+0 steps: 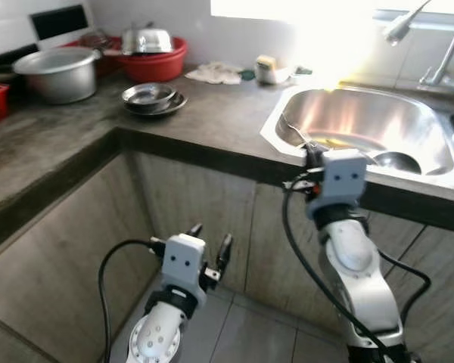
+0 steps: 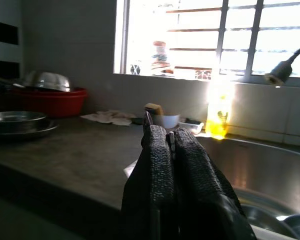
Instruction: Kitchen organization
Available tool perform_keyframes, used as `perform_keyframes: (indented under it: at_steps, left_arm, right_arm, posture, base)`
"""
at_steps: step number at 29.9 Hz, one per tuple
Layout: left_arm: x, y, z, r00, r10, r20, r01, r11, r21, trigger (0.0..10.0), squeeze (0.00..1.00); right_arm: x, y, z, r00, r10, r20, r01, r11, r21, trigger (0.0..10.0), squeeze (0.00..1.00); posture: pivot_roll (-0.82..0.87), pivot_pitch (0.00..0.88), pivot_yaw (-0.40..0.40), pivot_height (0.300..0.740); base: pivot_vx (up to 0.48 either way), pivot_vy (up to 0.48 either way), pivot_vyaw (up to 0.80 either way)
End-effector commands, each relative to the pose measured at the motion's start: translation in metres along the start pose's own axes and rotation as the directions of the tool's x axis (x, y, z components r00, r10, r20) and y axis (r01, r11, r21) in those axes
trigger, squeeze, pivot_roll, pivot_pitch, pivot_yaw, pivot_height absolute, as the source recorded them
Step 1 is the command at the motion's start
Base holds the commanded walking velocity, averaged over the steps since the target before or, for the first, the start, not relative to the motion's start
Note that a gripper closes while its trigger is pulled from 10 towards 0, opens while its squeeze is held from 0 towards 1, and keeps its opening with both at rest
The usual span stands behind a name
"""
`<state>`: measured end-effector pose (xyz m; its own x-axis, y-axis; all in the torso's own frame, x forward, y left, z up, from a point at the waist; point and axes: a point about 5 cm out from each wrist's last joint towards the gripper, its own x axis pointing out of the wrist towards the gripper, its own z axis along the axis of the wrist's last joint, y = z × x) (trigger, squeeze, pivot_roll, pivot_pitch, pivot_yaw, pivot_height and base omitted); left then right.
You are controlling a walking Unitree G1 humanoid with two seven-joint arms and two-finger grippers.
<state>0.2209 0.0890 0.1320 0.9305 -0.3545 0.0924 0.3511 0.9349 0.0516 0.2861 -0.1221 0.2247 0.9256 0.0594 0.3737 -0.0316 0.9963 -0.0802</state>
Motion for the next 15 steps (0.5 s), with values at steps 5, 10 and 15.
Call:
perform_keyframes:
  at_steps: [5,10,15]
  left_arm:
    - [0.002,-0.007,0.001,1.000,-0.026,0.004,0.026,1.000,-0.013,10.0,0.00]
    - [0.002,-0.006,0.001,1.000,-0.023,0.004,0.023,1.000,-0.016,10.0,0.00]
    - [0.003,-0.005,0.001,1.000,-0.013,0.003,0.013,1.000,-0.020,10.0,0.00]
  right_arm:
    - [0.003,-0.007,0.004,1.000,-0.023,0.018,0.023,1.000,0.003,0.0,0.00]
    - [0.006,-0.008,0.006,0.999,-0.020,0.034,0.021,1.000,-0.010,0.0,0.00]
    - [0.013,-0.010,0.008,0.999,-0.018,0.043,0.020,0.999,-0.026,0.0,0.00]
  posture:
    - [0.04,0.051,-0.041,0.740]
    - [0.04,0.056,-0.042,0.740]
    - [0.05,0.060,-0.043,0.740]
  base:
    - [0.472,0.000,-0.40]
    - [0.480,0.000,-0.73]
    - [0.433,0.000,0.00]
